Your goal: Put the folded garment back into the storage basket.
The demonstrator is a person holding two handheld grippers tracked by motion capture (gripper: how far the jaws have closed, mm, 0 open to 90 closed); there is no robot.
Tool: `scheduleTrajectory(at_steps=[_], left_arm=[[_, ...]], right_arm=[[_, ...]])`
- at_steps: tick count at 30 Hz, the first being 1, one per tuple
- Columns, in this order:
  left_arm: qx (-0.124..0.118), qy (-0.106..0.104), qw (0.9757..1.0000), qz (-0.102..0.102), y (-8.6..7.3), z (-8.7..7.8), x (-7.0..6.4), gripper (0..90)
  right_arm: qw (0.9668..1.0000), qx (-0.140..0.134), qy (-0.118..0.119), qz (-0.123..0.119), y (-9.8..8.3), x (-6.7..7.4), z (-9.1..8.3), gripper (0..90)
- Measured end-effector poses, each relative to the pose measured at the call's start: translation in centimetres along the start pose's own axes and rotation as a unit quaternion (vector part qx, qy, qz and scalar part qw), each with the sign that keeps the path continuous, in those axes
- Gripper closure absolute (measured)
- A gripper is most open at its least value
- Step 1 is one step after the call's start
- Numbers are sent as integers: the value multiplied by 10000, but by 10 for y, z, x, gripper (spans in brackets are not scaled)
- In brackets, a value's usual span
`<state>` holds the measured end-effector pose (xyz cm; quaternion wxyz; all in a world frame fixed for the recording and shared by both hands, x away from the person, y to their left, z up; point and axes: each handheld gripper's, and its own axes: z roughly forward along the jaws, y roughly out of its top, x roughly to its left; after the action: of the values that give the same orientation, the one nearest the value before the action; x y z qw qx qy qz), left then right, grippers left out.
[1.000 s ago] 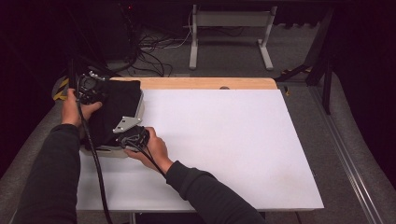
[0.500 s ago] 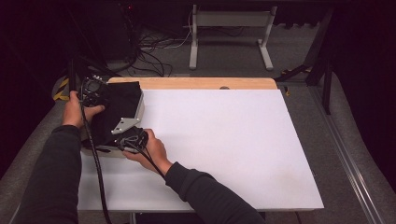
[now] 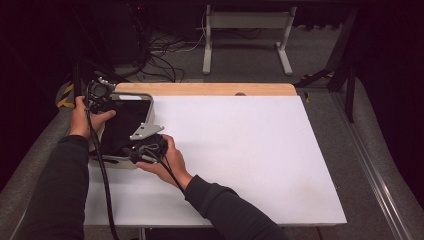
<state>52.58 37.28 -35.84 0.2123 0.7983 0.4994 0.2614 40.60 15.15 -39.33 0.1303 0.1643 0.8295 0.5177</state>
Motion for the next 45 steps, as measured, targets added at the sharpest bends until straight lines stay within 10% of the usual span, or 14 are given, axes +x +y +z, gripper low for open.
scheduleTrajectory(at_steps=[19,28,45], left_arm=[[-1083,-468,9929,135,-22,-50,-35,658],[-1114,-642,9909,405,-48,-57,-61,685],[-1255,-853,9880,301,-101,-73,-81,815]], right_arm=[[9971,-172,-744,-7,-38,-38,-89,422],[9953,-138,-949,-86,-56,-47,-122,410],[9933,325,-1103,-131,-103,-54,-188,382]])
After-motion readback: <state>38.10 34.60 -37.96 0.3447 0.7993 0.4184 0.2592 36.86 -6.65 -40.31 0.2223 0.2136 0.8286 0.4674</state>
